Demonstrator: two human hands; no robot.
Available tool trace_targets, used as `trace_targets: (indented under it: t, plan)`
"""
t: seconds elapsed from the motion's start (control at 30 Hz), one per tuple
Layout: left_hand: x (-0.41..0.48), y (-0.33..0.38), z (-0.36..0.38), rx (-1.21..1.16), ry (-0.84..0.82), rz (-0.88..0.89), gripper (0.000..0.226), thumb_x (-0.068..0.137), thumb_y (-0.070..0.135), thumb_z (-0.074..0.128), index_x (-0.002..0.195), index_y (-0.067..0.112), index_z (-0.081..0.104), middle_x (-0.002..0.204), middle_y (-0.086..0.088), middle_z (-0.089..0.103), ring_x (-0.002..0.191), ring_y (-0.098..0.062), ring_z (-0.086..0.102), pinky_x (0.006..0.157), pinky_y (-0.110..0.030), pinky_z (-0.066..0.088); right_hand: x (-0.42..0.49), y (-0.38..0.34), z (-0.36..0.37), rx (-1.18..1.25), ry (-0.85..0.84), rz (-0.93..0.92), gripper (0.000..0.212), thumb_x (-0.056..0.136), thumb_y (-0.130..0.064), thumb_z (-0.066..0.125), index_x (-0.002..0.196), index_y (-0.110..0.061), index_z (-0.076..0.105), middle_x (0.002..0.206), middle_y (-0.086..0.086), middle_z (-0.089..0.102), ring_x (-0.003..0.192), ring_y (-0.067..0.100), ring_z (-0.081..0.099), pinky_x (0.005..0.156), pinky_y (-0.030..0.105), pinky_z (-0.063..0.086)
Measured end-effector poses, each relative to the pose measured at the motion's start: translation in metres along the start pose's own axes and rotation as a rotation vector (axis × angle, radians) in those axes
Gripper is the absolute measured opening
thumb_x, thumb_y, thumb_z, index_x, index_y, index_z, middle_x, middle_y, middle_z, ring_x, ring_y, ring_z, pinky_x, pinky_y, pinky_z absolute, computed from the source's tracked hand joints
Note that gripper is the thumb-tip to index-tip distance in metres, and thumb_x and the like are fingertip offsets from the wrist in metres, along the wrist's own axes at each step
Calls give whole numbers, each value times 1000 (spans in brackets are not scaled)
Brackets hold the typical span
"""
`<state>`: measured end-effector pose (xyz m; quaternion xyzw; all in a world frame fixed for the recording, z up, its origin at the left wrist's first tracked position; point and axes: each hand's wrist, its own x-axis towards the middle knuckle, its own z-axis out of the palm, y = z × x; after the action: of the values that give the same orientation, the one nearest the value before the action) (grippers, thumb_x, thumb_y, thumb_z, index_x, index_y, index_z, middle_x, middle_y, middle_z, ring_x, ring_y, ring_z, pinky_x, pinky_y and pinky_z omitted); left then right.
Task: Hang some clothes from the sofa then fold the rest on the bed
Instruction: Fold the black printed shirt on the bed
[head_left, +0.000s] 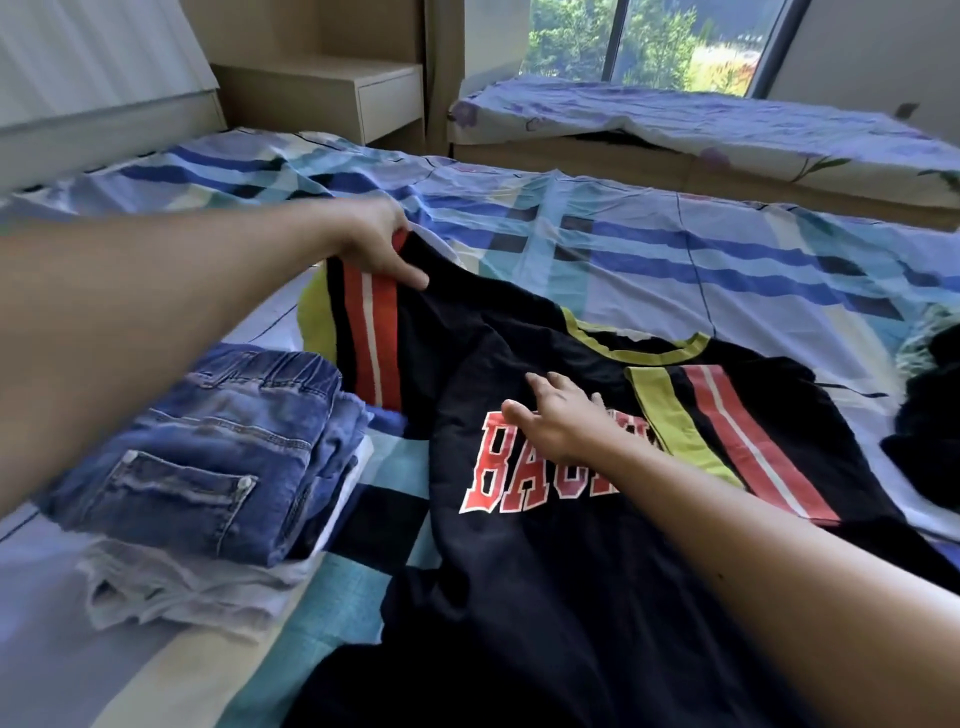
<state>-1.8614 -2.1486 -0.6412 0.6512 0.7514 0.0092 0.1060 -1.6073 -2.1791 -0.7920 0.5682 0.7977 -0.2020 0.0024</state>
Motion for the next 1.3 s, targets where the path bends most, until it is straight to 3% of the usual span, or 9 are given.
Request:
trace_targets:
  t: [0.1, 0.27, 0.5, 0.7, 0.9, 1.07, 1.13, 1.2, 1.3]
  plan:
    - [-3, -6, -6, 207, -204, -12, 34, 70, 32, 90, 87, 17, 65, 85, 1, 68, 75, -18, 65, 63, -28, 49, 5, 1, 6, -110, -57, 20, 77, 101, -64, 29, 162, -24, 4, 169, 10, -4, 156, 25, -8, 123, 55, -4]
    - [1, -26, -19, 243, -88, -97, 38, 71, 39, 89, 76, 12, 64, 80, -5, 65, 75, -25, 61, 68, -33, 47, 10, -1, 6, -161, -45, 42, 80, 100, -65, 32, 162, -23, 2, 169, 11, -5, 156, 28, -7, 122, 59, -3]
    - [15, -13, -36, 33, -80, -213, 42, 77, 40, 85, 93, 6, 67, 97, -12, 69, 85, -32, 66, 75, -39, 54, -2, -29, -7, 283, 341, -136, 72, 97, -47, 56, 156, -18, 27, 153, 10, 38, 141, 27, 39, 119, 46, 29]
    - [12, 45, -43, -395, -359, -199, 19, 100, 26, 58, 89, 10, 61, 61, -4, 64, 46, -10, 59, 40, -20, 47, -15, -83, -44, 1188, 100, -353, 56, 89, -42, 72, 139, -27, 50, 124, 1, 65, 111, 13, 66, 86, 27, 53]
    - [-4, 90, -11, -1255, -457, -30, 35, 107, 25, 41, 134, 1, 43, 120, -25, 65, 87, -27, 74, 69, -32, 63, -1, -51, -70, 1594, 63, -185, 71, 65, -40, 87, 128, -14, 66, 116, 16, 71, 103, 33, 69, 93, 51, 57]
    - [-13, 123, 51, -744, -64, 251, 17, 104, 11, 46, 117, 14, 56, 116, -14, 62, 86, -23, 62, 73, -36, 58, -4, 22, -75, 1566, 196, 121, 41, 86, 10, 58, 127, 8, 57, 110, 27, 68, 91, 38, 70, 83, 53, 60]
    - [-16, 125, 93, -356, -50, 344, 36, 103, 31, 51, 135, 15, 52, 137, -15, 56, 117, -28, 58, 103, -42, 48, -12, 50, -68, 1440, 213, 204, 36, 88, 8, 62, 124, 7, 59, 106, 23, 69, 77, 31, 70, 75, 45, 61]
    - [-23, 123, 135, -30, -164, 356, 71, 102, 51, 43, 158, 15, 21, 165, -16, 18, 151, -34, 19, 123, -49, 22, -22, 72, -54, 1168, 276, 310, 23, 84, 6, 71, 106, 2, 63, 100, 19, 71, 75, 25, 68, 71, 41, 60]
    - [-35, 118, 177, 64, -245, 260, 88, 97, 68, 33, 159, 26, -13, 164, 1, -27, 152, -29, -24, 122, -61, 2, -22, 96, -37, 914, 380, 369, 51, 64, -8, 86, 97, -23, 50, 102, 10, 67, 94, 25, 68, 87, 48, 59]
